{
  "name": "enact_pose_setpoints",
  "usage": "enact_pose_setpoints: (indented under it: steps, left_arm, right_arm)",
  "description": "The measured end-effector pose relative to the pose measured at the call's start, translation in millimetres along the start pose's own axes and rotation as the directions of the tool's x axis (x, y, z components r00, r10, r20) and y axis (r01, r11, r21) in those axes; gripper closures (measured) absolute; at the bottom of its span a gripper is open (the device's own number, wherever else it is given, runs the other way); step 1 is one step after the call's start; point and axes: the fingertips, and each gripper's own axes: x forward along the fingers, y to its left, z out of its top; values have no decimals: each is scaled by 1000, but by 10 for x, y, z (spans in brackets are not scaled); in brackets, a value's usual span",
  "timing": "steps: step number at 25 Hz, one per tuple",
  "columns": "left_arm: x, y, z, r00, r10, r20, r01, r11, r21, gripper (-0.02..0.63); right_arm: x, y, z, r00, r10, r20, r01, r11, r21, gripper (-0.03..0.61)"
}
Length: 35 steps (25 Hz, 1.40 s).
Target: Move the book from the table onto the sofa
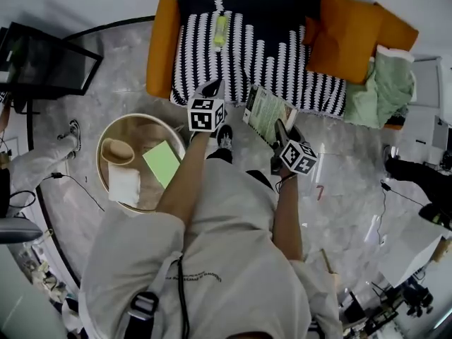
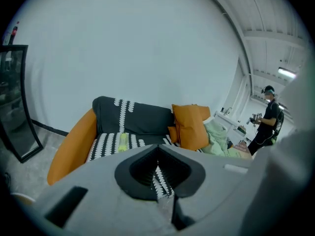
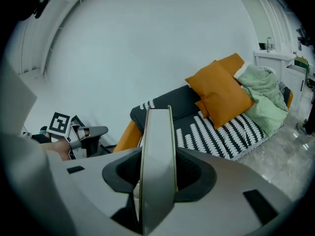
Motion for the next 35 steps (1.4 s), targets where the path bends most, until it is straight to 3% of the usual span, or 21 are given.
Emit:
enact_pose_setpoints:
  steps: [9, 17, 21, 26, 29, 32, 35]
  left_arm:
    - [394, 255, 327, 1000, 7, 3, -7, 999, -37, 604]
    - [457, 492, 479, 993, 107, 46, -102, 989, -103, 604]
    - [518, 585, 526, 979, 200, 46, -193, 974, -118, 604]
    - [533, 587, 528, 924, 378, 54, -357, 906, -227, 604]
    - [739, 450, 449, 897, 442, 29, -416, 863, -287, 604]
    - [1036, 369, 390, 859, 511, 20, -464, 796, -389, 604]
    - [1299, 352, 320, 833, 553, 9, -488, 743, -459, 604]
  right_arm:
    - [630, 250, 533, 996, 87, -35, -89, 994, -63, 413]
    - [1280, 536, 770, 965, 201, -166, -231, 955, -188, 413]
    - [1742, 511, 873, 929, 268, -255, -323, 924, -205, 413]
    - [2244, 366, 973, 847, 352, -399, -454, 869, -195, 413]
    - [2494, 97, 1026, 805, 365, -468, -486, 858, -166, 413]
    - [2783, -156, 1119, 763, 373, -528, -518, 841, -155, 413]
    - [3112, -318, 1065, 702, 389, -597, -571, 808, -145, 413]
